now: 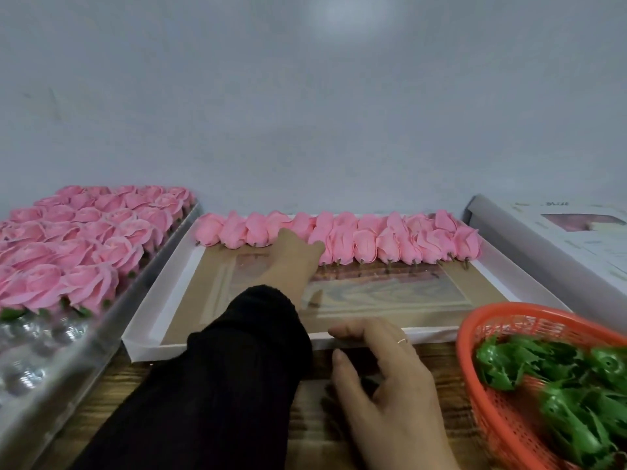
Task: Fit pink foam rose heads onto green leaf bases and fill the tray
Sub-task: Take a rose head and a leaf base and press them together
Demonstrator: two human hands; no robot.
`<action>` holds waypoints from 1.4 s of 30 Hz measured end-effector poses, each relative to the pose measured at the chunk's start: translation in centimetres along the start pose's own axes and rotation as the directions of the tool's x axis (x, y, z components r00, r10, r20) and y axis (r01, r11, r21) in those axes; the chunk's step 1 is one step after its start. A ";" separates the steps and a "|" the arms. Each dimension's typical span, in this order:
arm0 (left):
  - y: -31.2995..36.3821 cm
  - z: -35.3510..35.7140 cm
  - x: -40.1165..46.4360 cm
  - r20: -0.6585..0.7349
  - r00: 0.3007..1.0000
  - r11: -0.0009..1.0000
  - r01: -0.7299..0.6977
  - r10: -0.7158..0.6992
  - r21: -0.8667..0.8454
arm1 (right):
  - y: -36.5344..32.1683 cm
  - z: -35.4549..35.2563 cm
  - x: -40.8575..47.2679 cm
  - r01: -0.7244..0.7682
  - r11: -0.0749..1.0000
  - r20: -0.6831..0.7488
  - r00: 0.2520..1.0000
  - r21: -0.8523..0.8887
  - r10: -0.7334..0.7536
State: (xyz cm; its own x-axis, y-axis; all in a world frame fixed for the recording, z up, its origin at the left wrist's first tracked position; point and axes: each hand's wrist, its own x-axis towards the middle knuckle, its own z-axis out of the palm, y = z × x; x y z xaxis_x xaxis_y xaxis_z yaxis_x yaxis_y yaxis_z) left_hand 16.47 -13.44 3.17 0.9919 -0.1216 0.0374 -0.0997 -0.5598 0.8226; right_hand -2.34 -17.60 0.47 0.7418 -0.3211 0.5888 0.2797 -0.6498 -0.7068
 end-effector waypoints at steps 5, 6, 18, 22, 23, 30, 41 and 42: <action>0.4 1.6 1.3 -0.008 0.999 0.999 -0.043 0.043 0.004 | 0.1 0.0 0.0 0.016 1.000 0.023 1.000 0.003 -0.016; 0.5 1.8 1.4 -0.017 0.999 0.999 -0.033 0.033 -0.002 | 0.1 0.0 0.1 0.020 1.000 0.025 0.999 0.001 -0.020; 0.5 -1.1 -1.5 -0.171 0.982 0.942 0.013 -0.074 -0.336 | 0.2 -0.4 -0.1 -0.071 0.994 0.065 0.996 0.084 0.066; 0.9 -3.5 -5.9 -0.169 0.983 0.777 -0.049 -0.075 -0.627 | 0.2 -0.4 -0.2 -0.019 0.995 0.031 0.999 0.100 0.016; 0.9 -4.2 -7.2 -0.148 0.987 0.725 -0.055 -0.065 -0.686 | 0.2 -0.4 -0.3 -0.012 0.994 0.028 1.000 0.110 0.009; -1.7 -6.6 -15.8 -0.024 0.995 0.527 0.031 -0.096 -0.849 | -0.9 -0.5 -1.0 0.036 0.989 0.133 0.990 0.144 -0.055; -3.6 -5.2 -20.7 -0.043 0.998 0.578 -0.057 0.038 -0.814 | -3.5 -1.6 -3.5 -0.162 0.916 0.192 0.977 0.368 0.096; -3.7 -5.0 -20.8 -0.037 0.997 0.594 -0.071 0.068 -0.801 | -3.4 -1.9 -3.6 -0.185 0.901 0.193 0.974 0.393 0.115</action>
State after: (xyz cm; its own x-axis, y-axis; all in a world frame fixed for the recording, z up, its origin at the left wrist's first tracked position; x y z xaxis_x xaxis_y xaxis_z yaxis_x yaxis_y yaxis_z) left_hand -3.36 -4.74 2.24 0.9851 -0.1285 0.1144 -0.0659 0.3325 0.9408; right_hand -7.08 -15.55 1.50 0.8728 -0.2547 0.4163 0.3544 -0.2555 -0.8995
